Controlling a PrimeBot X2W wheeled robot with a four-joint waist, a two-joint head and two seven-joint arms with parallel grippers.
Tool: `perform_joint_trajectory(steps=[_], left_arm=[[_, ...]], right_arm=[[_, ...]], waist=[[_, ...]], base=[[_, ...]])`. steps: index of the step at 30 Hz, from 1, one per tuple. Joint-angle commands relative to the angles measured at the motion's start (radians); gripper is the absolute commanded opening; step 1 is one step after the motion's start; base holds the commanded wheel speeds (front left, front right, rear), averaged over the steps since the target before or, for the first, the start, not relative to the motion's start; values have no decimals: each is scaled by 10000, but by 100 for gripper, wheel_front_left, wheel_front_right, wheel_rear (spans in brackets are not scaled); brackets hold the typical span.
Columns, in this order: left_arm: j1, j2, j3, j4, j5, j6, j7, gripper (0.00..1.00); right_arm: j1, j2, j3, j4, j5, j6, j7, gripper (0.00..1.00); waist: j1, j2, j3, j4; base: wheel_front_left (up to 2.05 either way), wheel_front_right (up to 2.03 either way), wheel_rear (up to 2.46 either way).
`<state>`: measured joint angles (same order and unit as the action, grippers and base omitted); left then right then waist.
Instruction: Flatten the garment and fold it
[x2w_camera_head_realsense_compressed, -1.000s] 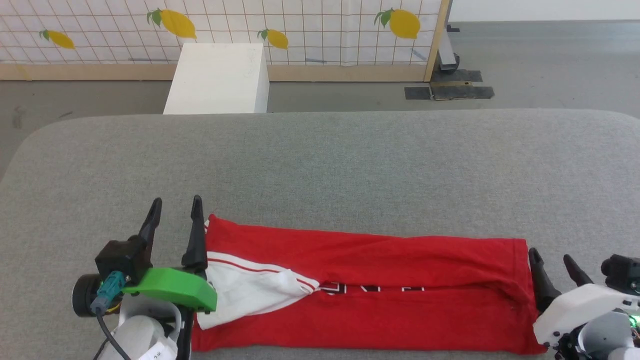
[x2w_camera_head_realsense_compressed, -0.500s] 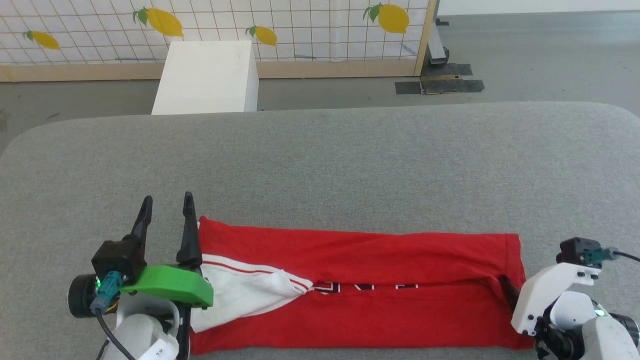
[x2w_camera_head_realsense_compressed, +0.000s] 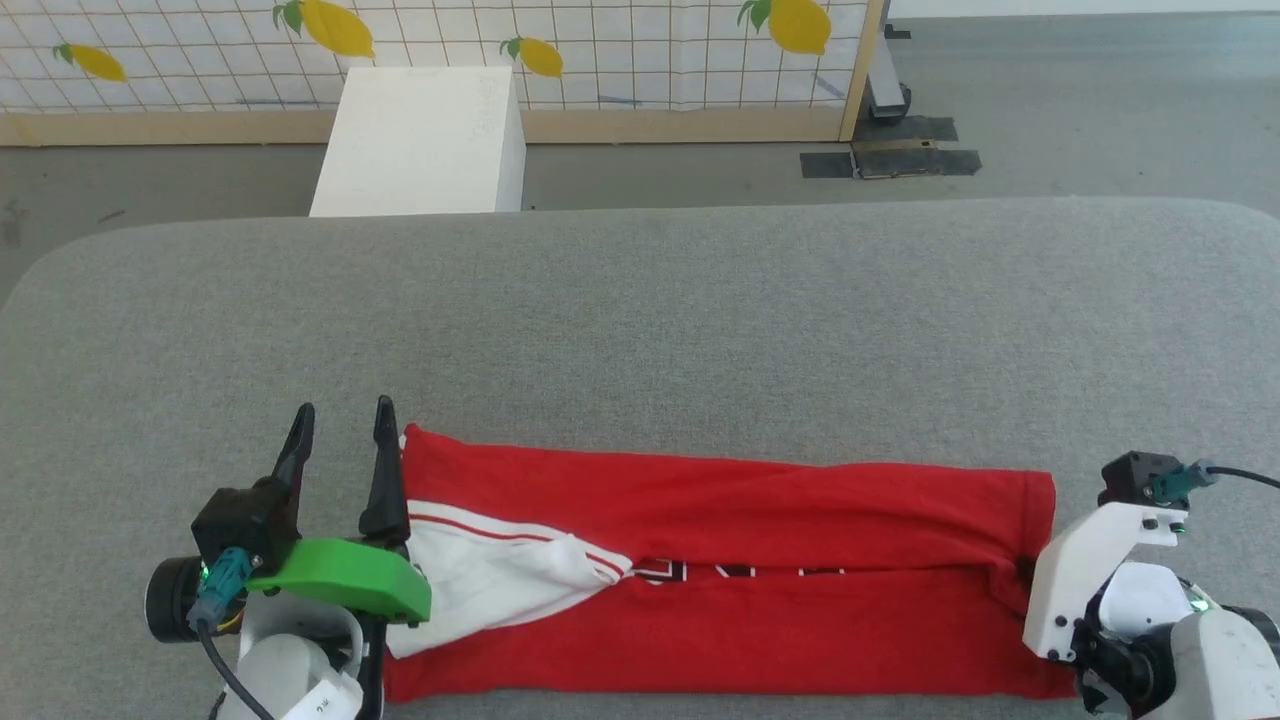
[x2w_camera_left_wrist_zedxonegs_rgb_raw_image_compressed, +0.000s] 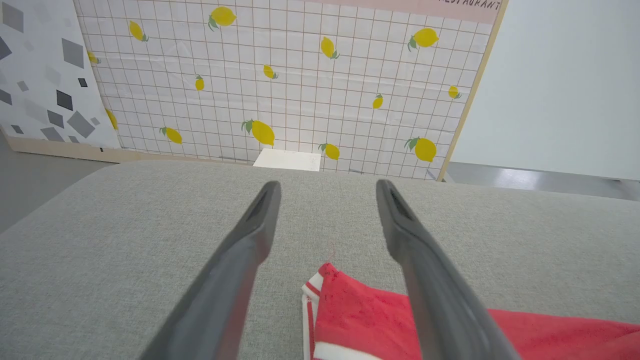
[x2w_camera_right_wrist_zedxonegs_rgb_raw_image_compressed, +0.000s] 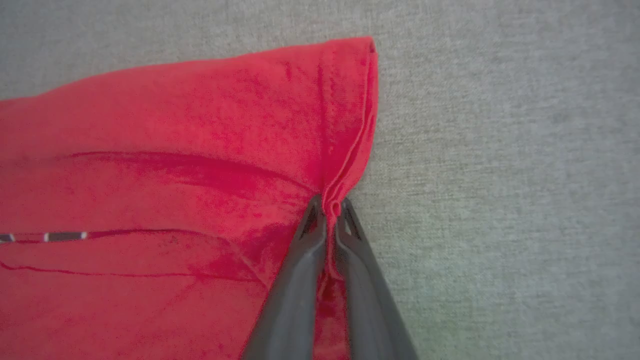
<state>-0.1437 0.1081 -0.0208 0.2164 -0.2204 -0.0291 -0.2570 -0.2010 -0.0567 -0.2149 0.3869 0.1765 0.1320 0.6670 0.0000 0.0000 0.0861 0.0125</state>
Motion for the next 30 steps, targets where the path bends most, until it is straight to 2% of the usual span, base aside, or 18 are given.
perform_joint_trajectory(steps=[1,7,14,18,21,25,30], left_arm=[[-48,-74,58,15,57,-72,-47,100],[-53,-218,258,2,232,-192,-47,100],[-112,-354,349,-1,348,-348,-47,100],[-58,-405,435,28,405,-400,-47,100],[5,-434,506,53,436,-432,-47,100],[104,-458,585,71,495,-489,-47,100],[207,-480,655,75,585,-543,-47,100]], right_arm=[[246,64,-83,-81,-182,-13,-45,0],[183,63,-1300,-1026,-1813,-13,-777,0],[-150,-331,-3095,-961,-3544,-13,-1589,0],[-264,-287,-3423,-956,-4018,-13,-1855,0],[-166,-155,-3141,-1101,-3867,-13,-1628,0],[150,-29,-2318,-1998,-3152,-13,-938,0],[949,43,-389,-4517,-1671,-13,717,0]], waist=[[0,0,-5,-10],[0,0,39,-50],[0,0,161,59],[0,0,96,125],[0,0,15,151],[0,0,-90,160],[0,0,-191,179]], base=[[0,0,0],[0,0,0],[0,0,0],[0,0,0],[0,0,0],[0,0,0],[0,0,0]])
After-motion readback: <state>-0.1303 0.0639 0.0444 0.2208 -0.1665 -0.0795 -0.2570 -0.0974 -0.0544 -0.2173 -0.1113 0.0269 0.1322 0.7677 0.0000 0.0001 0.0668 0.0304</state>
